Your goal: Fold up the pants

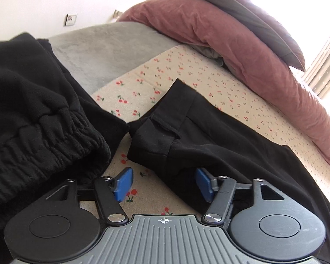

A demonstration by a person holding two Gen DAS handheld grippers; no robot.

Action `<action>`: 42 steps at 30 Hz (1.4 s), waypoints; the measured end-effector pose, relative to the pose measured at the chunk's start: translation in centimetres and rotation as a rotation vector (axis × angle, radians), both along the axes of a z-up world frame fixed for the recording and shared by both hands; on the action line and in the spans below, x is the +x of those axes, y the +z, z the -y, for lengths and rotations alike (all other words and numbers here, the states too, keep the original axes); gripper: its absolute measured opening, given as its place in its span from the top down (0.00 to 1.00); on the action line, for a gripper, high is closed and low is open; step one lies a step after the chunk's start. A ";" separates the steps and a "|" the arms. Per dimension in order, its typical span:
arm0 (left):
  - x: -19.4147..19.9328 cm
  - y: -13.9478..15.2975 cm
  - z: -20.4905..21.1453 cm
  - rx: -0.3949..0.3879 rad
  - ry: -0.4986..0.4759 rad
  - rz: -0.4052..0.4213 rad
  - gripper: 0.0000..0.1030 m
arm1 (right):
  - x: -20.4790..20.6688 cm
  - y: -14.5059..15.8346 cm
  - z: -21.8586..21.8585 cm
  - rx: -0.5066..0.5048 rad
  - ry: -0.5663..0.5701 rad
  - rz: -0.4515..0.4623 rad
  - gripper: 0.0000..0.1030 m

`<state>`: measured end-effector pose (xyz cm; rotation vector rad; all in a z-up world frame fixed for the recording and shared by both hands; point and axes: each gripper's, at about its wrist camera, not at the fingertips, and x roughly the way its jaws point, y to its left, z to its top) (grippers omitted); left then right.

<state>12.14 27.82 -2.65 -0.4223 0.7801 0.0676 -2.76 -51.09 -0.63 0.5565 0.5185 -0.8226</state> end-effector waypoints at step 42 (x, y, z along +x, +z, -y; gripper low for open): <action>21.3 -3.8 32.3 0.262 -0.522 0.109 0.99 | 14.3 -3.9 4.9 -0.063 0.259 -0.298 0.68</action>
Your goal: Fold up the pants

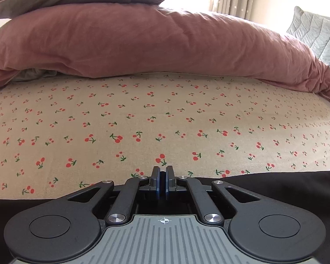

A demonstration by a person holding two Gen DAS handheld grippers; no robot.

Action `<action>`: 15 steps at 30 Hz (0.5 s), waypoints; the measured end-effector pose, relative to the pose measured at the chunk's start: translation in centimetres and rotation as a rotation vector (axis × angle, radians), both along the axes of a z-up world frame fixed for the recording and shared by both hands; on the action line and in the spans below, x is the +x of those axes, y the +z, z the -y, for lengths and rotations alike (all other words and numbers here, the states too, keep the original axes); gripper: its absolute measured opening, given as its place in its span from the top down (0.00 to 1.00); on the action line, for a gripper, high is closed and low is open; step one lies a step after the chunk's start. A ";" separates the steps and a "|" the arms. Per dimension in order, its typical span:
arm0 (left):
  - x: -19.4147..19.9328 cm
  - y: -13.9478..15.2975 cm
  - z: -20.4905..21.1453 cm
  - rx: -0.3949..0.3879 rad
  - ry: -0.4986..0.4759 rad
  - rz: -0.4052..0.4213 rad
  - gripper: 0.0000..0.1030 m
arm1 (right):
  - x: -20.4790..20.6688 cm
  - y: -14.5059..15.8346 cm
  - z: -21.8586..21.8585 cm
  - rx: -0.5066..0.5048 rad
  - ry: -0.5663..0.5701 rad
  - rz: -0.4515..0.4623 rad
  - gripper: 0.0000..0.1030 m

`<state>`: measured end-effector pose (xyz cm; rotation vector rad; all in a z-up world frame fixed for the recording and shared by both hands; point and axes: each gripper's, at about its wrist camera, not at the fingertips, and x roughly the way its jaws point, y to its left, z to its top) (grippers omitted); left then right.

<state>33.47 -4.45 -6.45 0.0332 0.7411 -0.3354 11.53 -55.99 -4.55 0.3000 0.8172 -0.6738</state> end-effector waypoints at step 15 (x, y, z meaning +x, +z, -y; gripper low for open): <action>0.3 0.0 -0.5 -0.056 -0.002 0.026 1.00 | 2.6 0.4 0.4 -0.152 -0.051 0.046 0.98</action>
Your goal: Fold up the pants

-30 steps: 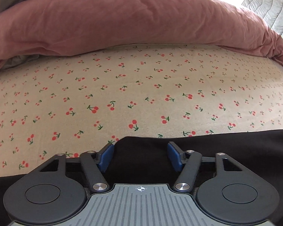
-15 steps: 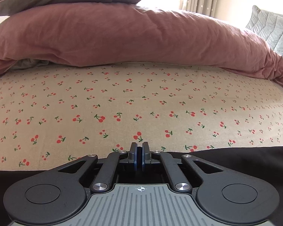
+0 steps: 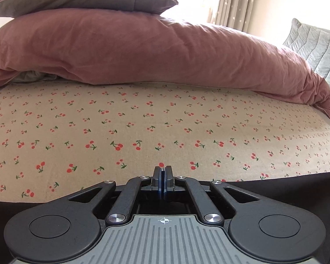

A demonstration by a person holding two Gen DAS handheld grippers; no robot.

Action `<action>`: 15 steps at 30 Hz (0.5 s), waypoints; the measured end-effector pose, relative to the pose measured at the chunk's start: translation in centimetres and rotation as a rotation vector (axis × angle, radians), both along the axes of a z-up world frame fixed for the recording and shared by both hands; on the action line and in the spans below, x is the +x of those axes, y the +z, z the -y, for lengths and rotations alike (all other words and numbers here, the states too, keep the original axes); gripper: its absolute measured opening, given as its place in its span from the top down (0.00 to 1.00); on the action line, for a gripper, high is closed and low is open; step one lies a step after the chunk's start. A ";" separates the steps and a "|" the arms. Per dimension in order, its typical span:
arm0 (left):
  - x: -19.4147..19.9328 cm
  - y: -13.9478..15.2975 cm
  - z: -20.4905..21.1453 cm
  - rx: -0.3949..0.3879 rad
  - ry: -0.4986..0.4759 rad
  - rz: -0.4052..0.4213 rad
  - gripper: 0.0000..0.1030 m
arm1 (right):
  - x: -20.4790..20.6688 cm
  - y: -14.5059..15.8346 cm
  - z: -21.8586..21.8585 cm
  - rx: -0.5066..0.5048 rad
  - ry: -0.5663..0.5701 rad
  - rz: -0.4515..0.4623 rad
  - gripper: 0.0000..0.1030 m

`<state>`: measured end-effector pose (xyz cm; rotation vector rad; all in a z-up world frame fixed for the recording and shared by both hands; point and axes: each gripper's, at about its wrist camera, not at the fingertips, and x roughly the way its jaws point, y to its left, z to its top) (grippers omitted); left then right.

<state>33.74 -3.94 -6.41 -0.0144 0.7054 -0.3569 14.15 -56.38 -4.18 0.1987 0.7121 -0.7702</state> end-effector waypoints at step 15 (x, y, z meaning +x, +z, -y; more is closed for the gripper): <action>-0.6 2.7 -2.9 -0.184 0.147 0.054 0.95 | -2.6 7.5 -7.3 -0.123 0.043 0.135 0.26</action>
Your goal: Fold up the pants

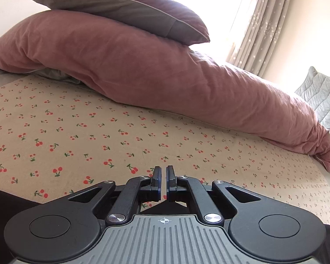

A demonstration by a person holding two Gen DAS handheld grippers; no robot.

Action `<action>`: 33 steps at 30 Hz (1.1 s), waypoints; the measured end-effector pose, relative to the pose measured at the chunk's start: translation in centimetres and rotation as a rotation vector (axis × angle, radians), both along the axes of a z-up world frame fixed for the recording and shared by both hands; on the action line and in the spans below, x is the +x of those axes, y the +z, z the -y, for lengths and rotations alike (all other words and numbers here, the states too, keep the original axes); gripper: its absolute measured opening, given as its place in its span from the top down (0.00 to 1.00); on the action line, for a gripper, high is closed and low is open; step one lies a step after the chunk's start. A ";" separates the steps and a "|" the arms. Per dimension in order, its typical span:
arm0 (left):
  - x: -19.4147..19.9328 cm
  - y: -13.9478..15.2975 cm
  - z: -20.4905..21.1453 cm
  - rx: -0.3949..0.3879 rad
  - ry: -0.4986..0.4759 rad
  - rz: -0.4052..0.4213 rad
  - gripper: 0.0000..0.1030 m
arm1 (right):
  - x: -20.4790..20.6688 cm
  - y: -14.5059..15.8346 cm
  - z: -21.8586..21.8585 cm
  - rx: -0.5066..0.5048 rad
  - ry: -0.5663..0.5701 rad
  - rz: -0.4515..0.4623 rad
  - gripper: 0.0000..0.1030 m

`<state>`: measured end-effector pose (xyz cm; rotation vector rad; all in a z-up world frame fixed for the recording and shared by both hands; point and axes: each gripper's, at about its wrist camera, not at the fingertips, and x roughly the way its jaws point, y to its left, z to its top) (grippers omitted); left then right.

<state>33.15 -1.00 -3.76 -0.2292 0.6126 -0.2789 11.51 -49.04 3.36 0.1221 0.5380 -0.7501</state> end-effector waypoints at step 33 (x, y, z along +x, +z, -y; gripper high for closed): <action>-20.4 -0.6 -24.4 -0.185 0.587 -0.146 0.28 | -1.9 -7.0 -32.4 0.081 1.240 -0.391 0.68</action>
